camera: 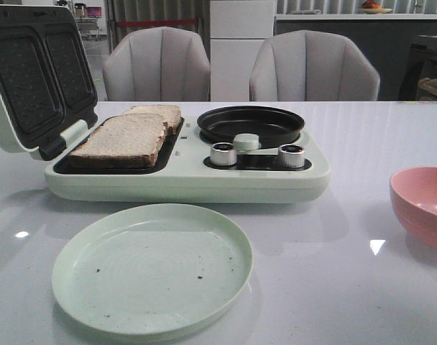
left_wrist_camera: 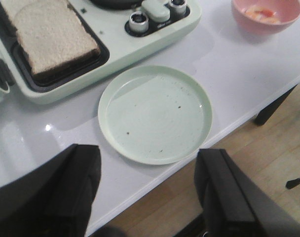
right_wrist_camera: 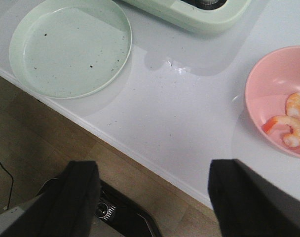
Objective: Make breakfast with bread and shrimp
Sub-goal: 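Open the right gripper and withdraw it from the sandwich maker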
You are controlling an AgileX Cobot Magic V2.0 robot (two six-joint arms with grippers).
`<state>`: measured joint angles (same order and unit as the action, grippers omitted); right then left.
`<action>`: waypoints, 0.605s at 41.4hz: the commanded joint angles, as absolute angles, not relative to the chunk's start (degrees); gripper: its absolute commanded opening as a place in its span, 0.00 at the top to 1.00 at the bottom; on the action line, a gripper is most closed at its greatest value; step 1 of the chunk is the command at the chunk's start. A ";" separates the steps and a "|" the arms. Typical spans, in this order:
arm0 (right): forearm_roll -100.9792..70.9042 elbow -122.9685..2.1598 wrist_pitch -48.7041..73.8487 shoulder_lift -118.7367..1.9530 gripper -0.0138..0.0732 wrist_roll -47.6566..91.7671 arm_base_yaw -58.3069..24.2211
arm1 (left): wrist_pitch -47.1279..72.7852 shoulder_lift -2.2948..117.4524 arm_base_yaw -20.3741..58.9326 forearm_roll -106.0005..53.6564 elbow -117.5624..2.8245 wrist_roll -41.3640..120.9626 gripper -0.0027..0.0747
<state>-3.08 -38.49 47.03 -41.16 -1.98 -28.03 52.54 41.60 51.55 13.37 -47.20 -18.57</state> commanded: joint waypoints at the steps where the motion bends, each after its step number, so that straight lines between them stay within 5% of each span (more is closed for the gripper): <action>1: -2.68 -40.10 43.90 -40.84 0.19 -2.00 -28.05 | 52.98 46.27 52.06 16.20 -51.86 -18.42 0.35; 11: -2.68 -40.10 43.90 -40.84 0.19 -2.00 -28.05 | 62.21 59.60 49.20 21.35 -59.04 -18.67 0.41; 25: -2.68 -40.10 43.90 -40.84 0.19 -2.00 -28.05 | 58.21 63.98 25.71 15.24 -63.00 -11.31 0.74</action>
<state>-3.08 -38.49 47.03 -41.16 -1.98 -28.03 62.02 64.84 31.49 17.48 -60.88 -14.72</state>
